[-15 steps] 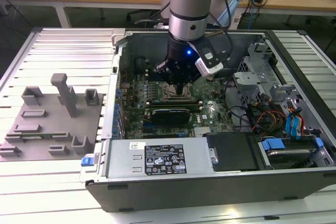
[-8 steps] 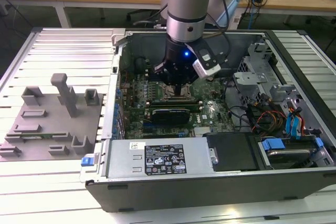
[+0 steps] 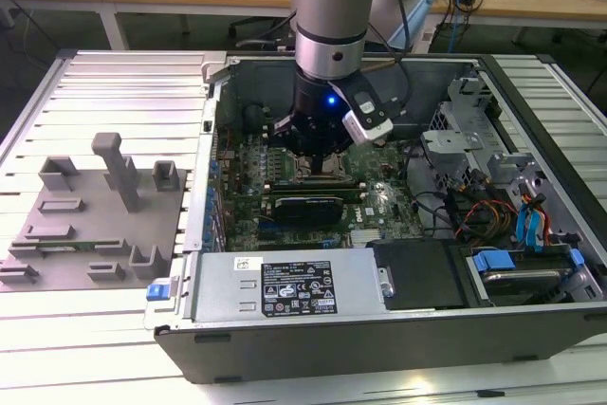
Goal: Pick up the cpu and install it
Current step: 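Install the second cpu locking lever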
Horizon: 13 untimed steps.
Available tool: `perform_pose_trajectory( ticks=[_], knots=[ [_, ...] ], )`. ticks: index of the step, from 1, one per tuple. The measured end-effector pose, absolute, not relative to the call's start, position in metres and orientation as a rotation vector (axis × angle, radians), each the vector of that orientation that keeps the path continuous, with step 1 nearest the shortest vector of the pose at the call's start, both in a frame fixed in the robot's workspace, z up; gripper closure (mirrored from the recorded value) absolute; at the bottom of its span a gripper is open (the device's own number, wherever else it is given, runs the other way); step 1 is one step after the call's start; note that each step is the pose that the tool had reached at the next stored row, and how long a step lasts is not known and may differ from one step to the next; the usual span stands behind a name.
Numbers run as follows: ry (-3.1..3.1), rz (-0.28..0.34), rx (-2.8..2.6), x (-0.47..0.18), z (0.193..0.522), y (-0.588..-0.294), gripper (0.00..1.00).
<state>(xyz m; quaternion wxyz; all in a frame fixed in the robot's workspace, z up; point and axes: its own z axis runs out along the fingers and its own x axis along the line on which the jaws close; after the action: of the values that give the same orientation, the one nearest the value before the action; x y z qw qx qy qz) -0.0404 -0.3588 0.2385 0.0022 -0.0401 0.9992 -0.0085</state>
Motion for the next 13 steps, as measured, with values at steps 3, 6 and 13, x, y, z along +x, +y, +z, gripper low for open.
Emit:
perform_pose_trajectory(
  ticks=[3,6,13],
  knots=[
    [3.135,-0.025,-0.126,-0.043,0.237,-0.359,0.89],
    [3.135,-0.022,-0.119,-0.045,0.234,-0.359,0.89],
    [3.135,0.003,-0.106,-0.056,0.224,-0.36,0.89]
  ],
)
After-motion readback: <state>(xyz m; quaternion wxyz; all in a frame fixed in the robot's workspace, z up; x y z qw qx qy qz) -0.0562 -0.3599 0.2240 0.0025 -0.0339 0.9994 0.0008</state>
